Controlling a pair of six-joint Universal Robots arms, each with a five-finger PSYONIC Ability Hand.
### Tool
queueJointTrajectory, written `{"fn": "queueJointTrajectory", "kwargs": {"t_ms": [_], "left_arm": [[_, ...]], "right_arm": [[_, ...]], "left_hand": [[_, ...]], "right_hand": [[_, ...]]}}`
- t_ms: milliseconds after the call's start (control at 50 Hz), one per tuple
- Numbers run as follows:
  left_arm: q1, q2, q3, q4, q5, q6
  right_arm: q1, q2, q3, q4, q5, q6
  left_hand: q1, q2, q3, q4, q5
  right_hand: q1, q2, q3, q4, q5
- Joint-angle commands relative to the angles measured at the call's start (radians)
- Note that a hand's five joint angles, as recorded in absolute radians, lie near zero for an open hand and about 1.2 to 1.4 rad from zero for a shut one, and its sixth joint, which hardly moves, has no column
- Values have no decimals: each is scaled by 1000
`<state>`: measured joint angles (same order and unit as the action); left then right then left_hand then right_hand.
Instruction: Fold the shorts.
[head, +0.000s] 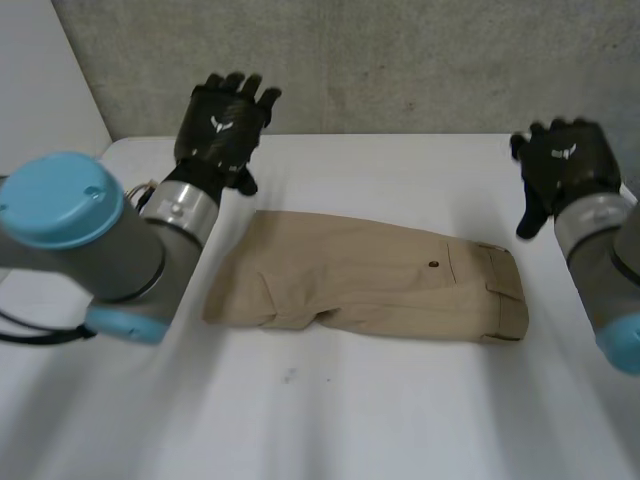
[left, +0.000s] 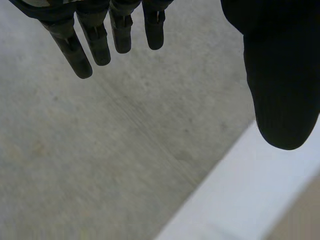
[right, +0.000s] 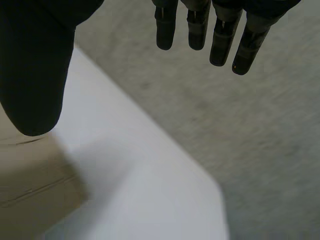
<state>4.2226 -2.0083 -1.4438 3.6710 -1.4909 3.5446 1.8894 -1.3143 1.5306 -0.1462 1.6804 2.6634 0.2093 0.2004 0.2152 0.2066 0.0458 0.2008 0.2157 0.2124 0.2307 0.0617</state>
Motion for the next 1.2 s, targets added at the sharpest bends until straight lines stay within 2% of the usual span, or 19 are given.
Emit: {"fn": "queueJointTrajectory", "kwargs": {"t_ms": [20,140,260,320,400,420,440,560,620,740,800,900,1040,1080,1100,1200], "left_arm": [[13,155,-204,-123,-6,-147],[28,238,-312,-192,-5,-257],[31,272,-363,-198,-5,-268],[33,275,-377,-198,-6,-269],[33,273,-386,-198,-6,-270],[33,272,-388,-198,-6,-270],[33,273,-391,-198,-6,-270],[33,275,-394,-198,-6,-270],[33,276,-395,-200,-6,-271],[48,305,-402,-201,-5,-271],[60,315,-414,-201,-3,-273],[62,316,-425,-201,-5,-273],[57,316,-426,-201,-5,-273],[56,316,-426,-201,-5,-273],[56,316,-426,-201,-5,-273],[53,316,-426,-201,-5,-273]], "right_arm": [[-13,-59,190,73,-67,85],[-53,-54,289,57,-137,116],[-92,29,318,-15,-163,119],[-99,69,318,-64,-162,118],[-125,104,318,-108,-172,112],[-136,113,315,-125,-174,107],[-142,115,313,-133,-174,102],[-208,80,299,-147,-174,92],[-251,43,289,-138,-176,27],[-354,32,247,-104,-166,-259],[-360,33,214,-90,-168,-382],[-262,24,148,-87,-176,-405],[32,36,33,-87,-215,-393],[109,50,25,-88,-251,-398],[185,84,22,-88,-298,-405],[313,178,52,-65,-455,-433]], "left_hand": [[-35,-26,-41,-32,-46],[-35,-26,-41,-32,-46],[-35,-26,-41,-32,-46],[-35,-26,-41,-32,-46],[-35,-26,-41,-32,-46],[-35,-26,-41,-32,-46],[-35,-26,-41,-32,-46],[-35,-26,-41,-32,-46],[-35,-26,-41,-32,-46],[-35,-26,-41,-32,-46],[-35,-26,-41,-32,-46],[-35,-26,-41,-32,-46],[-35,-26,-41,-32,-46],[-35,-26,-41,-32,-46],[-35,-26,-41,-32,-46],[-35,-26,-41,-32,-46]], "right_hand": [[-26,-41,-38,-56,-62],[-4,-19,-16,-34,-40],[28,13,16,-2,-8],[180,165,169,150,145],[669,655,658,640,634],[1078,1063,1066,1048,1042],[1194,1179,1183,1164,1159],[1195,1181,1184,1166,1160],[1195,1181,1184,1166,1160],[1195,1181,1184,1166,1160],[1195,1181,1184,1166,1160],[1195,1181,1184,1166,1160],[1195,1181,1184,1166,1160],[1195,1181,1184,1166,1160],[1195,1181,1184,1166,1160],[1195,1181,1184,1166,1160]]}}
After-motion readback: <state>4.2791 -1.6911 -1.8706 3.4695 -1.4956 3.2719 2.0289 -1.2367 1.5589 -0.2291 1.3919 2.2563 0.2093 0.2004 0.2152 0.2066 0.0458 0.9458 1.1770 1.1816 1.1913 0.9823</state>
